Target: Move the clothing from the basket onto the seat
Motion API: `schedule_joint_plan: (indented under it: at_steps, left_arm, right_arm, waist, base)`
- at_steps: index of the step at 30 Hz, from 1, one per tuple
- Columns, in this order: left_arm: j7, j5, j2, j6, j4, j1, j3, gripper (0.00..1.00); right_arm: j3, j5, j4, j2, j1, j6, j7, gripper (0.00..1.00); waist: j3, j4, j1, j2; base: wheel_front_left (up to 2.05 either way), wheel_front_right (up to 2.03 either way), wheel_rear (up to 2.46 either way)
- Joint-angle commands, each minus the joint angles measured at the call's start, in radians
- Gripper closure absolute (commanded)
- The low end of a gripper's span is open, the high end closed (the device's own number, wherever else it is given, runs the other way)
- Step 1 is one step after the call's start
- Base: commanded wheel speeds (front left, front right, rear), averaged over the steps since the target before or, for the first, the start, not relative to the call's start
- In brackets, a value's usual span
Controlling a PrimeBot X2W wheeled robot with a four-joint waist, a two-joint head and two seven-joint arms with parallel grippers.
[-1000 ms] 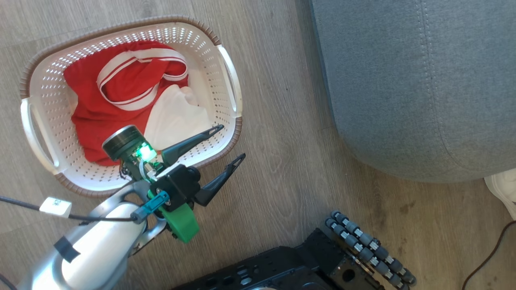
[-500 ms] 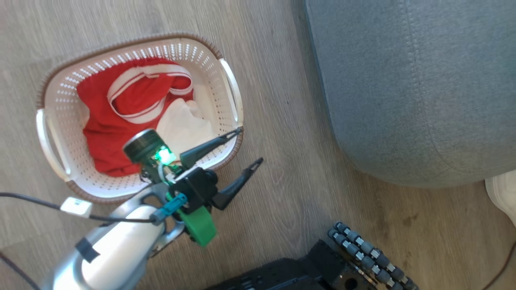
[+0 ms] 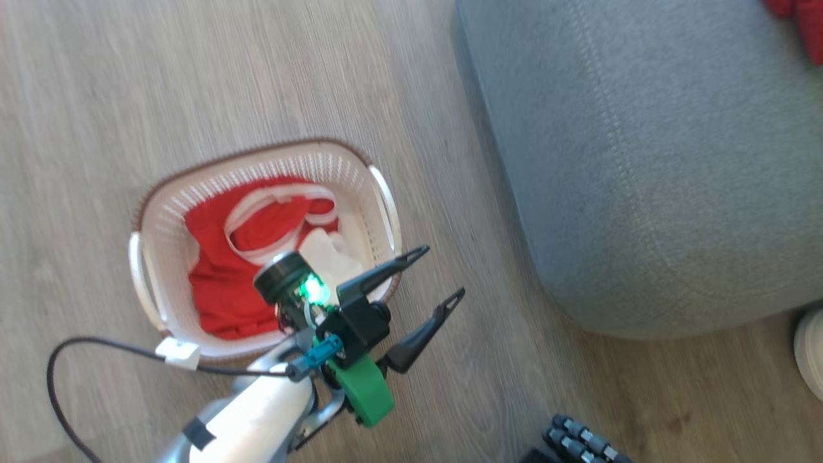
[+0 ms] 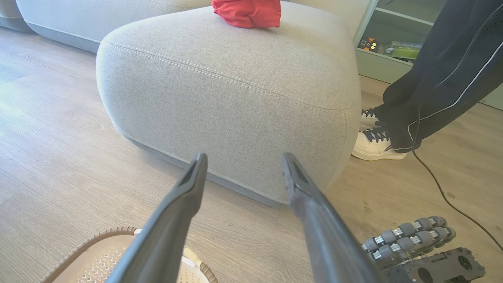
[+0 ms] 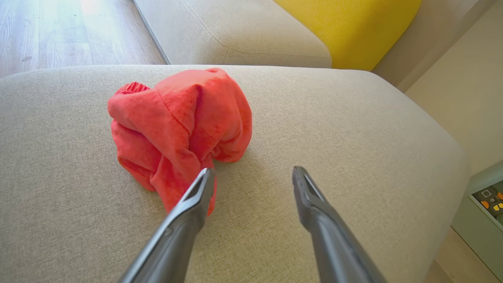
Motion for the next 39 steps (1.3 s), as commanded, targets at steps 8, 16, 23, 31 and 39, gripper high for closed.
schedule_joint_plan:
  at_steps: [8, 16, 23, 31, 39]
  left_arm:
    - [-0.005, -0.020, -0.063, -0.001, -0.010, 0.085, 0.112, 0.00]
    - [-0.005, -0.029, -0.114, -0.001, -0.016, 0.175, 0.241, 0.00]
    - [-0.005, -0.031, -0.142, -0.001, -0.036, 0.220, 0.341, 0.00]
    - [-0.005, -0.040, -0.181, -0.001, -0.077, 0.283, 0.478, 0.00]
    - [-0.005, -0.029, -0.208, -0.001, -0.093, 0.325, 0.640, 0.00]
  right_arm:
    - [0.128, 0.053, -0.044, -0.013, 0.046, -0.001, -0.020, 0.00]
    - [0.360, 0.292, -0.382, 0.039, 0.200, -0.001, -0.021, 0.00]
    - [0.501, 0.537, -0.819, 0.035, 0.435, -0.001, -0.021, 0.00]
    - [0.576, 0.579, -1.107, 0.086, 0.637, -0.001, -0.021, 0.00]
    - [0.640, 0.568, -1.230, 0.158, 0.802, -0.001, -0.021, 0.00]
  waist:
    - [-0.198, 0.024, 0.0001, -0.0001]
    - [-0.311, 0.067, 0.0001, -0.0001]
    - [-0.368, 0.139, 0.0001, -0.0001]
    - [-0.431, 0.229, 0.0001, -0.0001]
    - [-0.455, 0.310, 0.0001, -0.0001]
  base:
    - [0.00, 0.00, 0.00]
    - [0.00, 0.00, 0.00]
    - [0.00, 0.00, 0.00]
    - [0.00, 0.00, 0.00]
    - [0.00, 0.00, 0.00]
